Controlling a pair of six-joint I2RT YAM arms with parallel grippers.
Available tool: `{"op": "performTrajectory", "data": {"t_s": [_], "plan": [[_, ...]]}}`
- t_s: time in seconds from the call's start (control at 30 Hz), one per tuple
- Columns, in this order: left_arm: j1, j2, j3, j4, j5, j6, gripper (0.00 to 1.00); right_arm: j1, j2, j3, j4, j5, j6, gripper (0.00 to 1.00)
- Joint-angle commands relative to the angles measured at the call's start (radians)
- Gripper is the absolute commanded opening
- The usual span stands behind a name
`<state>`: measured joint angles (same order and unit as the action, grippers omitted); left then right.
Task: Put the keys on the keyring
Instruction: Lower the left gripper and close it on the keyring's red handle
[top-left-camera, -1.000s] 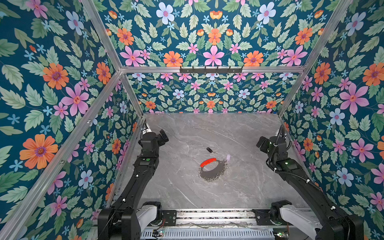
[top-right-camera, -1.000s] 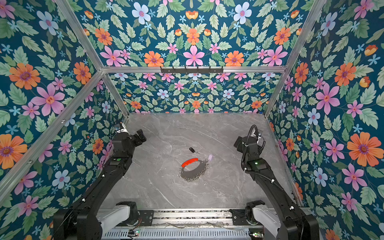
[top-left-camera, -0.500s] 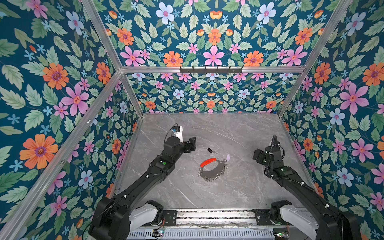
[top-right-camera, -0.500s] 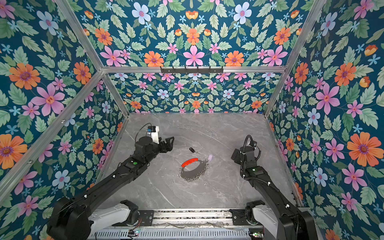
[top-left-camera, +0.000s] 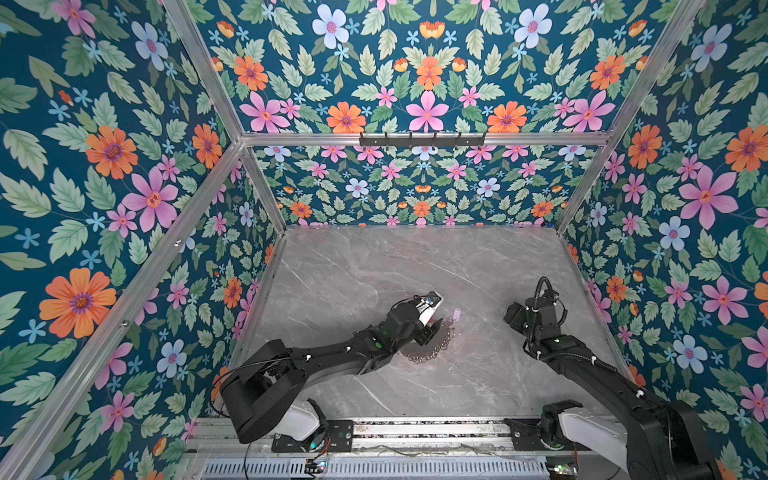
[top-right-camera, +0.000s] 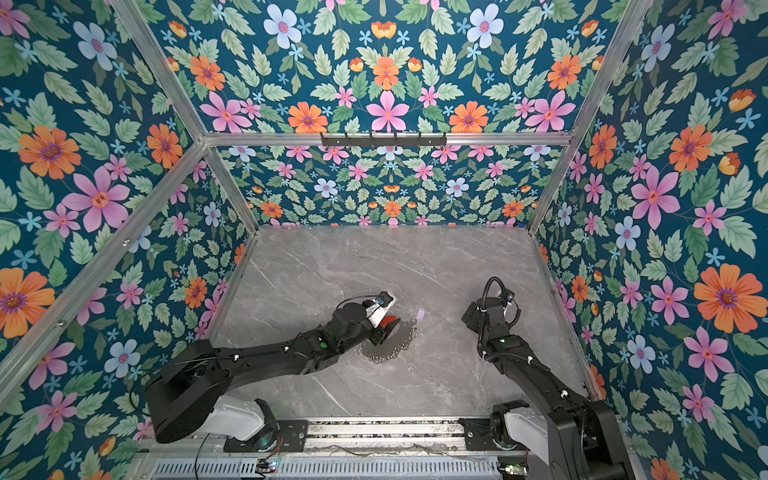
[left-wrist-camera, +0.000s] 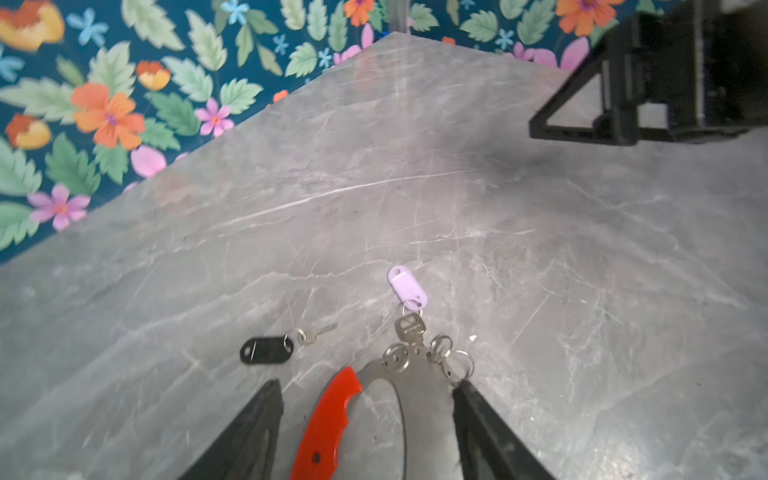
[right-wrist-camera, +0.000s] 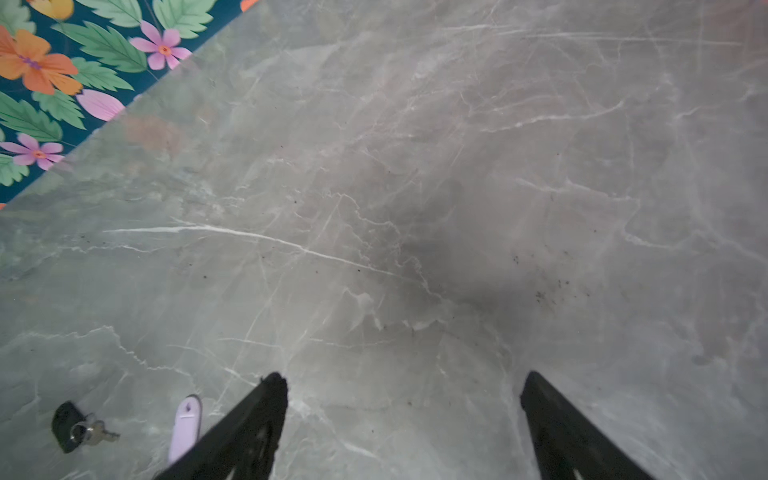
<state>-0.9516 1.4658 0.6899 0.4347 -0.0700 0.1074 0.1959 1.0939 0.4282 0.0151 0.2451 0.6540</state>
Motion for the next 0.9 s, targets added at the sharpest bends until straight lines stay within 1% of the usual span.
{"op": "performTrajectory", "data": {"t_s": [0.0, 0.07, 0.2, 0.33, 0.43, 0.53, 0.77, 0.87], "plan": [[-0.004, 0.040, 0.029, -0.012, 0.063, 0.183, 0.59, 0.000, 0.018, 0.017, 0.034, 0.019, 0.028, 0.88], [-0.004, 0.080, 0.051, -0.040, 0.075, 0.230, 0.57, 0.000, 0.023, 0.017, 0.035, 0.003, 0.032, 0.86], [-0.004, 0.150, 0.112, -0.126, 0.124, 0.289, 0.55, 0.001, 0.049, 0.010, 0.058, 0.003, 0.036, 0.85], [0.001, 0.182, 0.139, -0.169, 0.119, 0.341, 0.54, 0.000, 0.072, 0.023, 0.052, 0.001, 0.035, 0.85], [0.005, 0.212, 0.166, -0.216, 0.127, 0.364, 0.54, 0.000, 0.077, 0.027, 0.051, 0.009, 0.032, 0.85], [0.007, 0.240, 0.181, -0.228, 0.129, 0.380, 0.54, 0.000, 0.078, 0.027, 0.051, 0.015, 0.029, 0.85], [0.015, 0.331, 0.250, -0.283, 0.098, 0.417, 0.52, 0.000, 0.092, 0.027, 0.063, 0.011, 0.027, 0.84], [0.017, 0.355, 0.268, -0.278, 0.089, 0.422, 0.49, 0.000, 0.096, 0.027, 0.063, 0.011, 0.026, 0.84]]}}
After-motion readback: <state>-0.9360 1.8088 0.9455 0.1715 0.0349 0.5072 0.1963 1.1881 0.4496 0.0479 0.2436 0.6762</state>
